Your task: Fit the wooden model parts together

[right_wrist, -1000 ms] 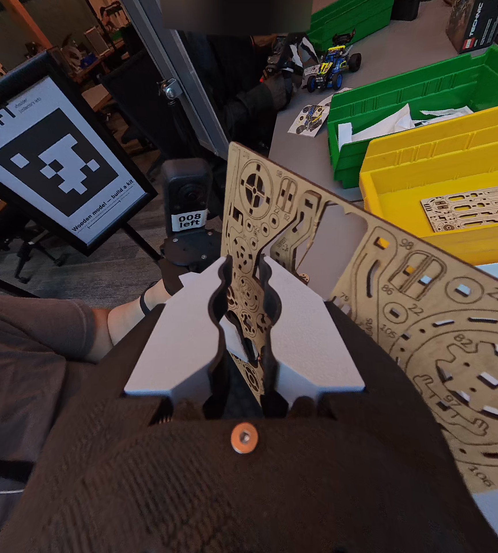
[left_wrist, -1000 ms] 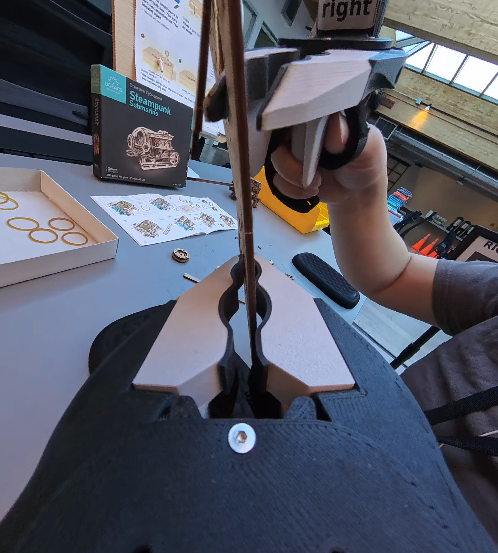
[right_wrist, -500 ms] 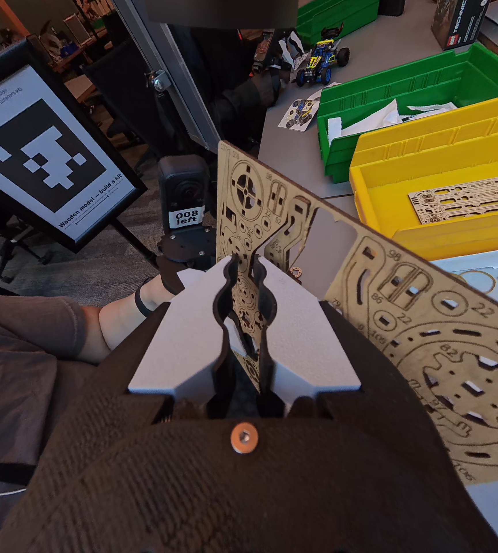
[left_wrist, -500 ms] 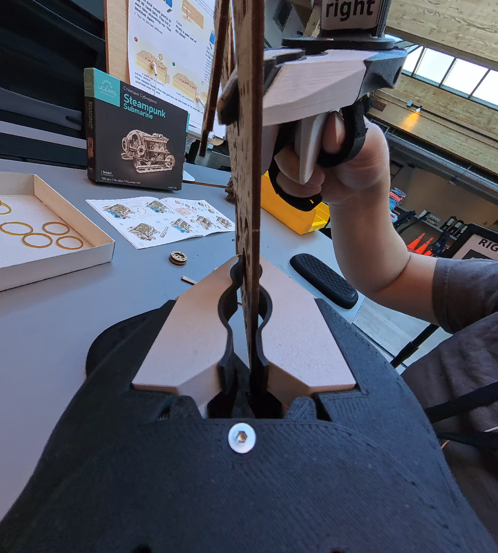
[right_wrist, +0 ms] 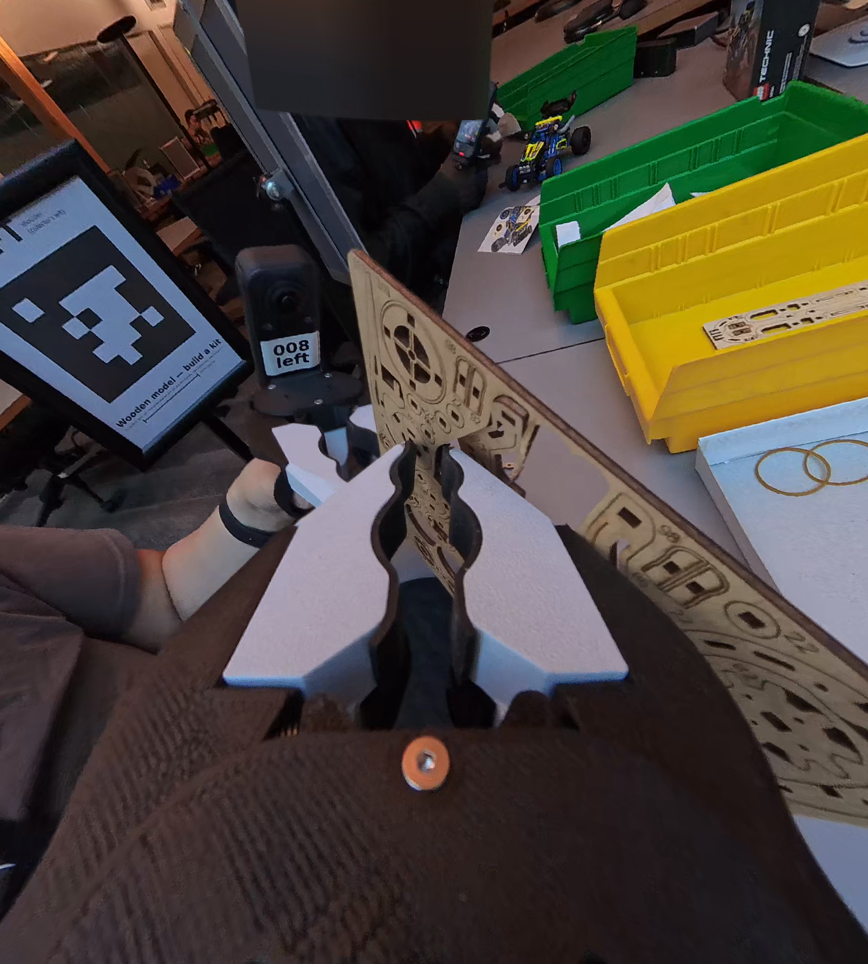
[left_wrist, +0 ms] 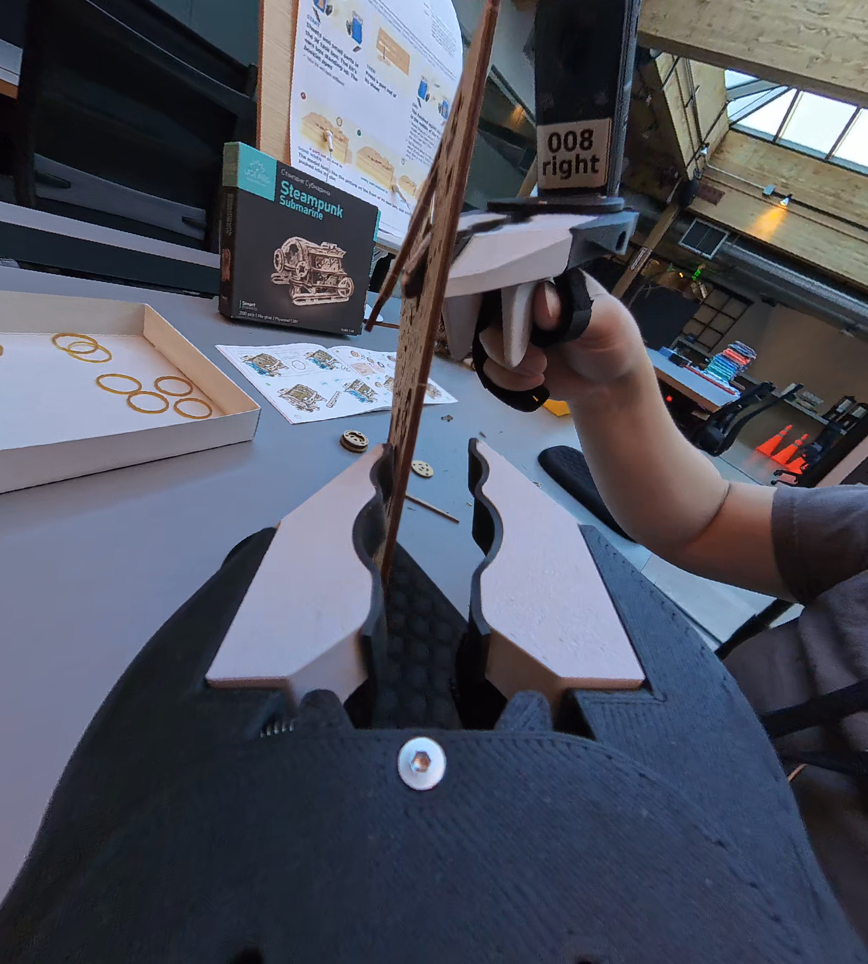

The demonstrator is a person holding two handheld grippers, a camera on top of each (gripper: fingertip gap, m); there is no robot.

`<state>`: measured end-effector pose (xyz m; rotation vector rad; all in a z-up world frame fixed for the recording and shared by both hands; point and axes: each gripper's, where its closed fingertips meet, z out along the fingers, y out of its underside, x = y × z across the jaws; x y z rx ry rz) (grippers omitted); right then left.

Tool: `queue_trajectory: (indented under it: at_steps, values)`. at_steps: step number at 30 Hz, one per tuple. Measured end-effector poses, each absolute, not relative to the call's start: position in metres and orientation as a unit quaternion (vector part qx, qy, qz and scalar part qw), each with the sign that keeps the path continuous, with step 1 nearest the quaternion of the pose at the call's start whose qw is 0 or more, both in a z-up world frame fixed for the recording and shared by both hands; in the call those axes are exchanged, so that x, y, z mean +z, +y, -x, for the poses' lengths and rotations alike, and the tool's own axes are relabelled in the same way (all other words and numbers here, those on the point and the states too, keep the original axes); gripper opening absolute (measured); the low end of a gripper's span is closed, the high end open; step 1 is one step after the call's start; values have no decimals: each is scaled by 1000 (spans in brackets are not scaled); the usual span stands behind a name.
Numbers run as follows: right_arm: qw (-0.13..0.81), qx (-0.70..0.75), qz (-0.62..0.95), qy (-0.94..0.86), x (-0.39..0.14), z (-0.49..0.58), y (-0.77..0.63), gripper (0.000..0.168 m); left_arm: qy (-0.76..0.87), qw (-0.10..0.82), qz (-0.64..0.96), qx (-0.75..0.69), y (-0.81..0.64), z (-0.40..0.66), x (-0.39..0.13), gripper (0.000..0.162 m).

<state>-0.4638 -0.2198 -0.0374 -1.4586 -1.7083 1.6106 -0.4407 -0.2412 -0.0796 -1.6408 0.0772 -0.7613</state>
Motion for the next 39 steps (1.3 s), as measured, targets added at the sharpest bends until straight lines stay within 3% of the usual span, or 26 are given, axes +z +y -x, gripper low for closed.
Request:
queue_trajectory:
  at_steps: [9, 14, 17, 23, 25, 39]
  values:
    - [175, 548, 530, -623, -71, 467, -222, 8, 36, 635, 726, -261, -244, 471, -84, 29]
    - [179, 536, 525, -636, -77, 472, -227, 8, 66, 623, 733, -266, -237, 469, -74, 16]
    - [179, 528, 526, -643, -82, 475, -228, 8, 79, 609, 740, -274, -235, 468, -78, 0]
    - [147, 563, 518, -627, -85, 482, -236, 16, 70, 603, 745, -276, -238, 474, -85, 0]
    - [150, 566, 521, -621, -88, 486, -234, 9, 66, 603, 745, -277, -239, 476, -86, 0]
    - [162, 559, 543, -605, -95, 492, -235, 9, 35, 605, 749, -267, -240, 481, -94, 0]
